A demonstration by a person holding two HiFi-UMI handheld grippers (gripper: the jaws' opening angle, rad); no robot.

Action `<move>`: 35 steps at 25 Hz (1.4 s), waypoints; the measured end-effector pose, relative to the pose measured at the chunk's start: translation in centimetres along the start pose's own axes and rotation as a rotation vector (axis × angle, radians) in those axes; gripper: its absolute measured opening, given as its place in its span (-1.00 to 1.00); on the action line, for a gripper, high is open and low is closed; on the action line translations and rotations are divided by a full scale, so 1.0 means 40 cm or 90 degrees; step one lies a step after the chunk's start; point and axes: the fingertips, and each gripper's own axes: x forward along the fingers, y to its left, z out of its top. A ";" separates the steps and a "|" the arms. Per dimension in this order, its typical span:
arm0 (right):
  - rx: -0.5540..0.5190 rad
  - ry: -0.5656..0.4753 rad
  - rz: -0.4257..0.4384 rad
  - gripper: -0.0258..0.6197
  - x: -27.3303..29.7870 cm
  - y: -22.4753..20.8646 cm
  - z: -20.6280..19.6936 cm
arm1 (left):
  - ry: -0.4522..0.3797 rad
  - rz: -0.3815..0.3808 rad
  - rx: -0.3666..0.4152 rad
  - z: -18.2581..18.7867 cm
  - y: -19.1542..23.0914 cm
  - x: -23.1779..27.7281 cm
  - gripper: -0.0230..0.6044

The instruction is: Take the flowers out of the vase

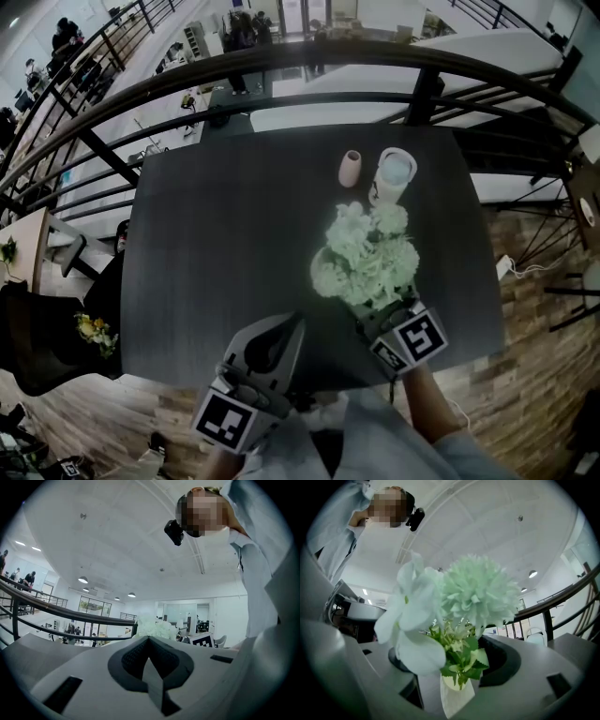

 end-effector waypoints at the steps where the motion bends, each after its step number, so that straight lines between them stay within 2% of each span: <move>1: 0.000 -0.001 0.000 0.10 0.001 0.000 0.006 | -0.001 -0.001 0.001 0.002 -0.002 0.000 -0.93; 35: 0.002 -0.046 -0.017 0.07 0.000 0.006 0.165 | -0.047 -0.018 0.012 0.046 -0.015 -0.032 -0.93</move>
